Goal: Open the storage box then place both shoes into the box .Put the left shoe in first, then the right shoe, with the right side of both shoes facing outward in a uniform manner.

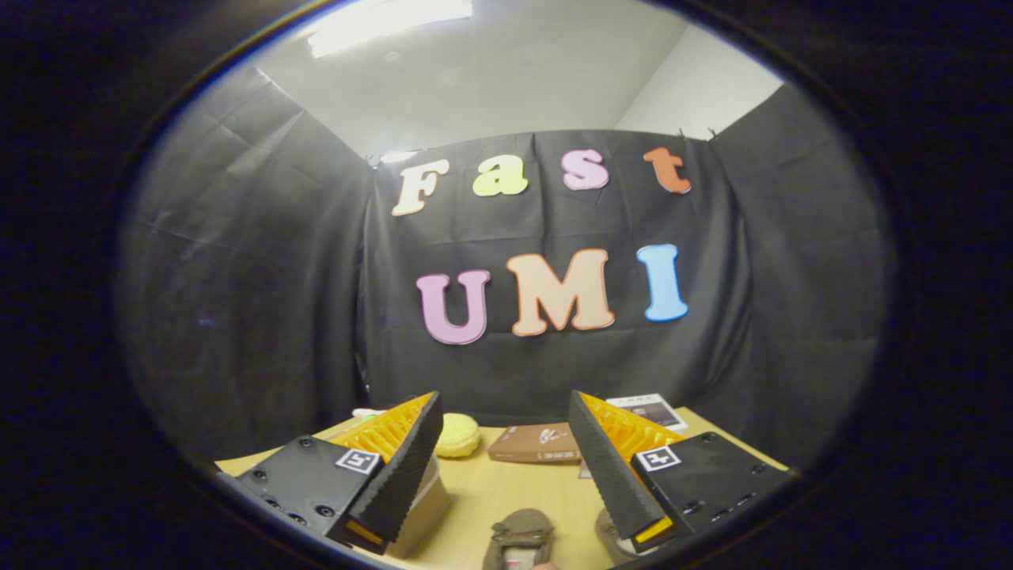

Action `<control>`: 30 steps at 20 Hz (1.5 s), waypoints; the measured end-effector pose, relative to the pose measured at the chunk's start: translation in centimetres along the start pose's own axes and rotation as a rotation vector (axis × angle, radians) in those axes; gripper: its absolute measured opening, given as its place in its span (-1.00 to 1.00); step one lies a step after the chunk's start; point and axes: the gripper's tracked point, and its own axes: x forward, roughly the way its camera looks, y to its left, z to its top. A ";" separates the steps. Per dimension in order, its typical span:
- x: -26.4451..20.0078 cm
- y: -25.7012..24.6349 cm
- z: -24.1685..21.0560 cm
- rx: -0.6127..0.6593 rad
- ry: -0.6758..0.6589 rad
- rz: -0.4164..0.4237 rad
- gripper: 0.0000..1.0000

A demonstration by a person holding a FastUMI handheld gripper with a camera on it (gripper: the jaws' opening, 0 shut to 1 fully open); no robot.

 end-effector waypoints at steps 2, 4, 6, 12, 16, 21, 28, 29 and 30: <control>0.3 0.9 -1.7 0.044 0.049 0.045 1.00; 0.7 2.1 -3.3 0.086 0.102 0.095 1.00; 1.2 3.1 -5.5 0.152 0.169 0.138 1.00; 1.6 5.4 -10.9 0.456 0.363 0.205 0.98; 1.2 7.9 -14.5 0.624 0.500 0.268 0.98; 0.8 10.4 -17.2 0.806 0.617 0.341 0.99; 1.0 12.7 -20.3 0.993 0.735 0.392 1.00; 1.1 12.8 -20.6 1.004 0.740 0.395 1.00; 1.1 12.8 -21.1 1.015 0.754 0.393 1.00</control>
